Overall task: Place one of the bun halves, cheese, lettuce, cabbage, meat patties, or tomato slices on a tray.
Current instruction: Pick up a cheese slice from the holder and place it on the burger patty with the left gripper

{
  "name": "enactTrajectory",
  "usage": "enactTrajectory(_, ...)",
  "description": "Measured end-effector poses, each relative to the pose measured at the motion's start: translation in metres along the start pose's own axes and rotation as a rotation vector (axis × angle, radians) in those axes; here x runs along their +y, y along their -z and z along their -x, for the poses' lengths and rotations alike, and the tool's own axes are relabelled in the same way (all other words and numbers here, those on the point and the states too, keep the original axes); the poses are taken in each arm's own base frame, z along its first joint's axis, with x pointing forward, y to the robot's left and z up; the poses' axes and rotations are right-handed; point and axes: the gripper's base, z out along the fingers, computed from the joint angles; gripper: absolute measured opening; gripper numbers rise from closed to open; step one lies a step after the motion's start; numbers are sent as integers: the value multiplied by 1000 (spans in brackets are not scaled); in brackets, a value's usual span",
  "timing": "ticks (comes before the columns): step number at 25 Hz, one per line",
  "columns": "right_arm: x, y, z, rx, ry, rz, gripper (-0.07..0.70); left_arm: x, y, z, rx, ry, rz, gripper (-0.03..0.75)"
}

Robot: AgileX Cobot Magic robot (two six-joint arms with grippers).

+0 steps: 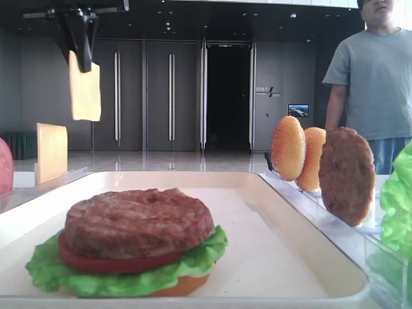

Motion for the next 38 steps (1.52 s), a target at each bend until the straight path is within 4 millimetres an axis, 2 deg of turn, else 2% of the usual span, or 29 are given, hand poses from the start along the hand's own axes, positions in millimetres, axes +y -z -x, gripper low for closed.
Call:
enactTrajectory(4,0,0,0,0,0,0,280,0,31,-20,-16,-45,-12,50)
enactTrajectory(10,0,0,0,0,0,0,280,-3,82,-89,-43,-101,-19,50)
enactTrajectory(15,0,0,0,0,0,0,280,19,98,-142,-37,-74,10,50)
enactTrajectory(21,0,0,0,0,0,0,280,41,95,-191,-10,-39,5,50)
enactTrajectory(25,0,0,0,0,0,0,280,41,85,-203,-27,-22,-43,50)
enactTrajectory(27,0,0,0,0,0,0,280,37,76,-205,-36,-17,-87,50)
enactTrajectory(34,0,0,0,0,0,0,280,7,50,-214,-131,-23,-448,36)
enactTrajectory(38,0,0,0,0,0,0,280,-6,33,-223,-119,-37,-599,36)
